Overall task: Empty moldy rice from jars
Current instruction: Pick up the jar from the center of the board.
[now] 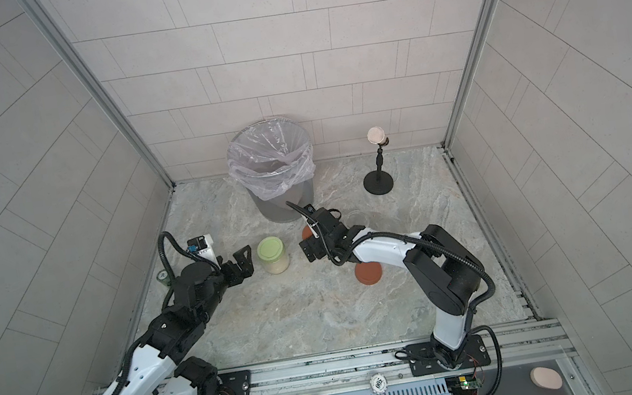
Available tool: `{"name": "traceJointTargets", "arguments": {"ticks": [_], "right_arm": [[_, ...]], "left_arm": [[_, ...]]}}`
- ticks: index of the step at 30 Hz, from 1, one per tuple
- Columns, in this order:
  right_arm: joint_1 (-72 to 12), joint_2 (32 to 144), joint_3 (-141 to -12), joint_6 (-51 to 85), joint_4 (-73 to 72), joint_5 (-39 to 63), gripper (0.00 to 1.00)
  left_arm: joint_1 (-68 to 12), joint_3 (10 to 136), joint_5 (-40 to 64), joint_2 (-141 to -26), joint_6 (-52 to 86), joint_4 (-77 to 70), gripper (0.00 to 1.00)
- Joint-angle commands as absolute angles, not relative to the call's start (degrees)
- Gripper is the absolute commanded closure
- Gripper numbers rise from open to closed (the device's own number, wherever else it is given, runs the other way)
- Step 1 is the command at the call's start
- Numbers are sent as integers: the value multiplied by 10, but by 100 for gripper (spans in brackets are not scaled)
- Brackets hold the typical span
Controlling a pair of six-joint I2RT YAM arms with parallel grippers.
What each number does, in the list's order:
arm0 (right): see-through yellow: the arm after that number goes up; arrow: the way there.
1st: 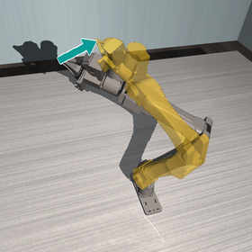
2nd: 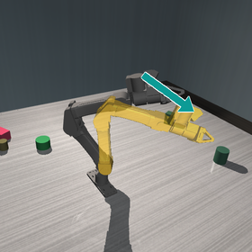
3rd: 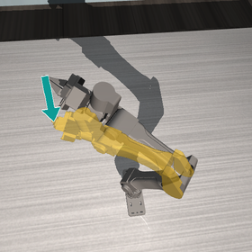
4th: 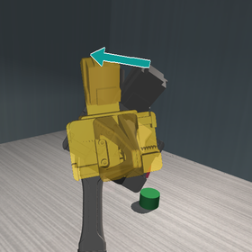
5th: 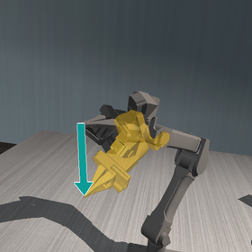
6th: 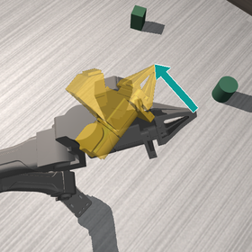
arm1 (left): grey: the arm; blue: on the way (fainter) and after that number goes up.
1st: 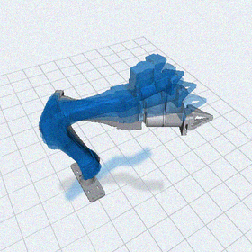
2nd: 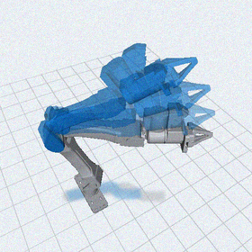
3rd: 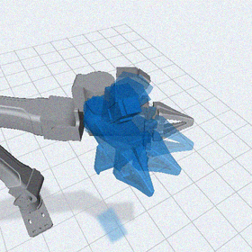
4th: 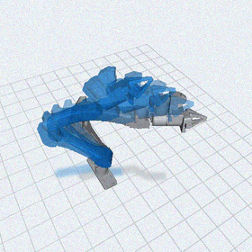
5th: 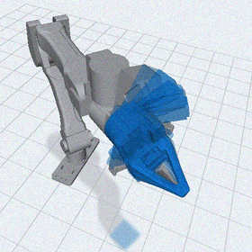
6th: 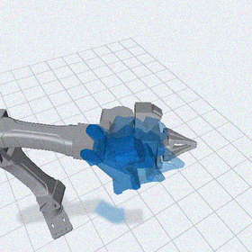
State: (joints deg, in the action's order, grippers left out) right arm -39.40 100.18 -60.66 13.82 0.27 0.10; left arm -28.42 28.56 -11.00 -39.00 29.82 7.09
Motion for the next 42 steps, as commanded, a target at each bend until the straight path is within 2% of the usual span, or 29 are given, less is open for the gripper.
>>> {"name": "traceJointTargets", "arguments": {"ticks": [1, 5, 8, 11, 16, 19, 25, 31, 42], "right_arm": [[-390, 1012, -616, 142, -8, 12, 4], [-388, 1023, -623, 142, -1, 25, 6], [-385, 1025, -620, 145, -5, 33, 12], [-383, 1025, -624, 144, 0, 47, 20], [-377, 1022, -648, 143, 30, 73, 38], [-370, 1013, -666, 152, 56, 101, 44], [-366, 956, -731, 168, 176, 121, 45], [-339, 891, -794, 200, 312, 148, 45], [-324, 810, -803, 249, 377, 183, 45]], "left_arm": [[-287, 279, -106, -386, 282, 50, 0], [-287, 279, -91, -387, 274, 39, 0], [-287, 273, -73, -390, 265, 22, 0], [-287, 273, -64, -402, 266, 16, 0], [-290, 265, -48, -409, 246, -5, 0], [-294, 257, -41, -397, 221, -29, 0], [-314, 255, -39, -394, 166, -71, 0], [-348, 263, -20, -438, 118, -124, 0], [-477, 295, -69, -558, 9, -228, 0]]}}
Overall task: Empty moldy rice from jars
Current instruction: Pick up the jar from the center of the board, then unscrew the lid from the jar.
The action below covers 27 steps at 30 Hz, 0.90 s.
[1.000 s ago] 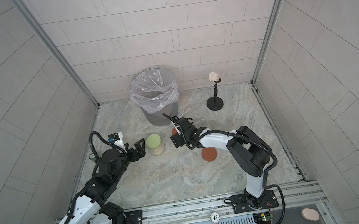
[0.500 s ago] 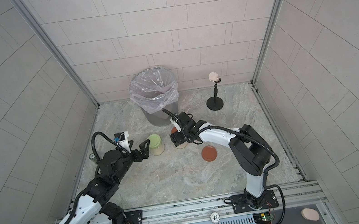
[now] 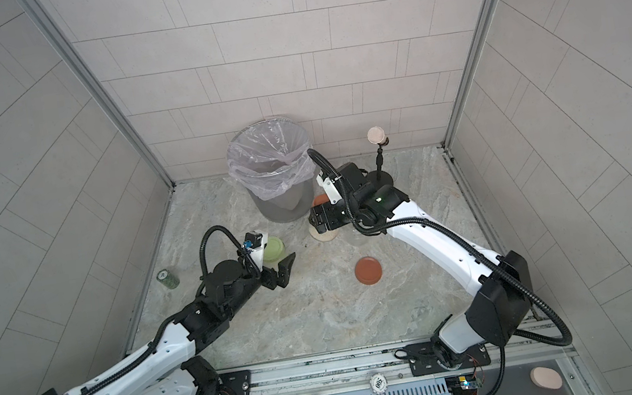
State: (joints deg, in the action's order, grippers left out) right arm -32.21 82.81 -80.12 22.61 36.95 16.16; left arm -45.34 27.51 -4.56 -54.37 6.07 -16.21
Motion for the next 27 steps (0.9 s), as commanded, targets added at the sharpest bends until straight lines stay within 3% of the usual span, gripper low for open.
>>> {"name": "traceJointTargets", "arguments": {"ticks": [1, 7, 27], "right_arm": [[-324, 807, -799, 258, 376, 184, 45], [-324, 800, -781, 260, 364, 243, 45], [-329, 755, -726, 293, 274, 359, 44]], "left_arm": [[-487, 296, -72, -566, 2, -239, 0], [-539, 327, -102, -633, -27, -269, 0], [-543, 373, -20, -717, -32, -295, 4]]}}
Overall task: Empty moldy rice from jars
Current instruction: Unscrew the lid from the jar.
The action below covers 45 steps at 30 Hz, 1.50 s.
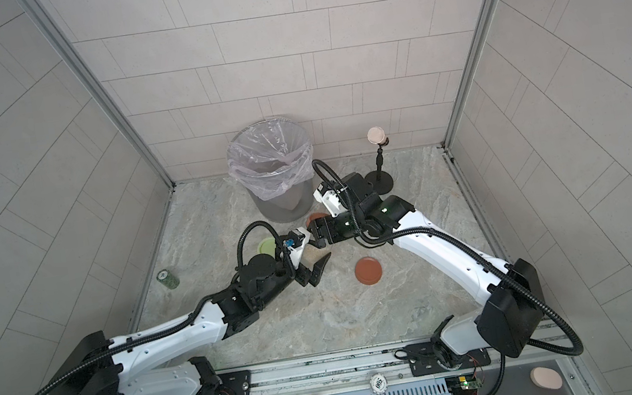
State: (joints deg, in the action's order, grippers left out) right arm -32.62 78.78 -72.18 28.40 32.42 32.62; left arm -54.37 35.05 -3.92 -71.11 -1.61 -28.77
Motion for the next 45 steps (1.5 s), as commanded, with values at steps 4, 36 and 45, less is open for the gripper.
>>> {"name": "traceJointTargets", "arguments": {"ticks": [4, 36, 45], "right_arm": [[-328, 751, -724, 294, 272, 357, 43], [-327, 755, -723, 324, 250, 356, 42], [-327, 753, -722, 325, 247, 359, 43]], "left_arm": [[-543, 372, -12, -720, -29, -298, 9], [-543, 329, -39, -667, -35, -270, 0], [-541, 332, -24, -675, -36, -277, 0]]}}
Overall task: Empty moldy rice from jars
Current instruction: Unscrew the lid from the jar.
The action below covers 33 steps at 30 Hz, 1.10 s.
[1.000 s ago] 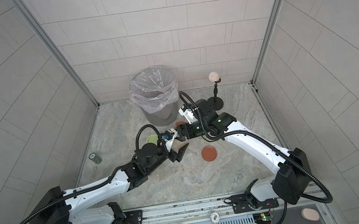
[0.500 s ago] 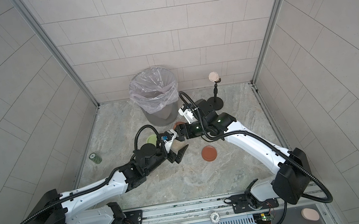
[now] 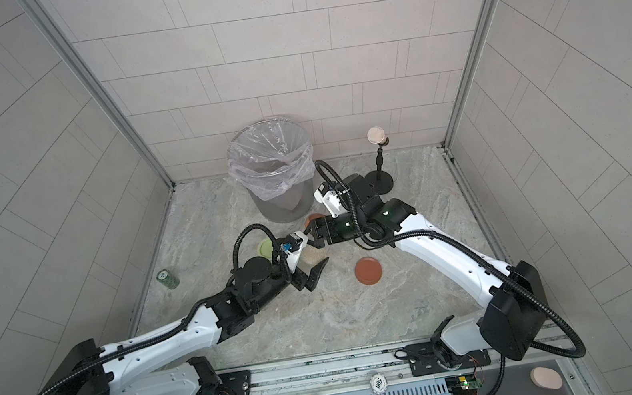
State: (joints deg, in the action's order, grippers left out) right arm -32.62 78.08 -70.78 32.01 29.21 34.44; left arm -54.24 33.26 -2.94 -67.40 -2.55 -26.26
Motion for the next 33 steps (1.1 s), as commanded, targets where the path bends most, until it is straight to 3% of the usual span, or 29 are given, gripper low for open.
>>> {"name": "traceJointTargets", "arguments": {"ticks": [1, 7, 12, 16, 19, 23, 29, 33], "right_arm": [[-327, 752, -722, 326, 246, 359, 43], [-328, 749, -720, 328, 245, 359, 43], [-327, 752, -717, 328, 245, 360, 43], [-328, 750, -711, 332, 243, 358, 41], [-328, 746, -711, 334, 254, 346, 29], [-328, 728, -706, 339, 269, 317, 16], [-327, 697, -694, 356, 276, 286, 1], [-324, 686, -688, 354, 279, 282, 1]], "left_arm": [[-542, 335, -20, -679, -36, -278, 0], [-542, 340, -13, -693, -38, -279, 1], [-541, 339, -23, -694, -44, -285, 10], [-541, 338, -38, -695, -47, -297, 32], [-541, 338, -46, -700, -51, -305, 49], [-541, 334, -63, -707, -53, -318, 61], [-542, 324, -80, -711, -56, -364, 72], [-541, 321, -81, -718, -57, -394, 77]]}}
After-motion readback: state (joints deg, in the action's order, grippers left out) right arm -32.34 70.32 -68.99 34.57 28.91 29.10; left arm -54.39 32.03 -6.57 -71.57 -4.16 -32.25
